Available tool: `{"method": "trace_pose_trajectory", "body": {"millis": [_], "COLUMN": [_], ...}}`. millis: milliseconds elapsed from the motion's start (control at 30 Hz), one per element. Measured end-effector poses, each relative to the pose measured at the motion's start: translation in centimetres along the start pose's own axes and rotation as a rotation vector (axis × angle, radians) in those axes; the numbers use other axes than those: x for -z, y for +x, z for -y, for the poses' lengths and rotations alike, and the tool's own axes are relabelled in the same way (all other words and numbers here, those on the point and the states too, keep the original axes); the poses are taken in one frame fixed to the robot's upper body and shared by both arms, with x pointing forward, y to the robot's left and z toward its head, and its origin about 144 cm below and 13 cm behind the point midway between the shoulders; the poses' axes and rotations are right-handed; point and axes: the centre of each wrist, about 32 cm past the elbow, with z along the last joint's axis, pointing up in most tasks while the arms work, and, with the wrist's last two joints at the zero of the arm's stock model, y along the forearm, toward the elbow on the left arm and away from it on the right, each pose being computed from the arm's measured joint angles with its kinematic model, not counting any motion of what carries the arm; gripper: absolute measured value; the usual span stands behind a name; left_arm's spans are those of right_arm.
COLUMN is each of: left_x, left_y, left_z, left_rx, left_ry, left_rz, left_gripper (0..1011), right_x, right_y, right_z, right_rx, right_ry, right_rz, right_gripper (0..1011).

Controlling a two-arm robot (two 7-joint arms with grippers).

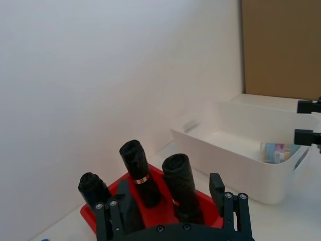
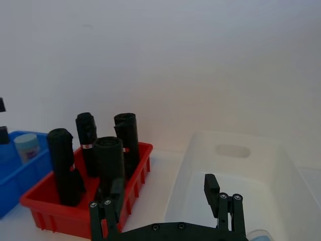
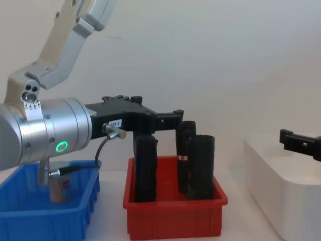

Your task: Pick the cotton swabs from the blue box and place them into the white box.

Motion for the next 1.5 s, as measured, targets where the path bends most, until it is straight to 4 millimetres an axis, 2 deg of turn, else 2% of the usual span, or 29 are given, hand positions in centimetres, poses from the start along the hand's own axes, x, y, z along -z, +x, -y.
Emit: {"method": "trace_pose_trajectory", "body": {"millis": [267, 633, 1500], "left_x": [1.1, 2.4, 2.6], "left_y": [-1.3, -2.9, -3.2], "left_z": [-0.8, -1.8, -2.0], "left_rx": [-0.077, -0.178, -0.195], "left_ry": [-0.014, -0.039, -0.044], "left_rz": [0.021, 0.046, 0.048], "left_gripper": [1003, 1003, 1003], "right_x": [-0.3, -0.4, -0.4], "right_y": [-0.9, -1.0, -1.0], "right_z": [0.9, 1.0, 1.0], "right_rx": [-0.034, -0.036, -0.035], "right_ry": [0.019, 0.02, 0.019], "right_rz": [-0.008, -0.008, -0.008], "right_gripper": [1001, 1001, 1001]}}
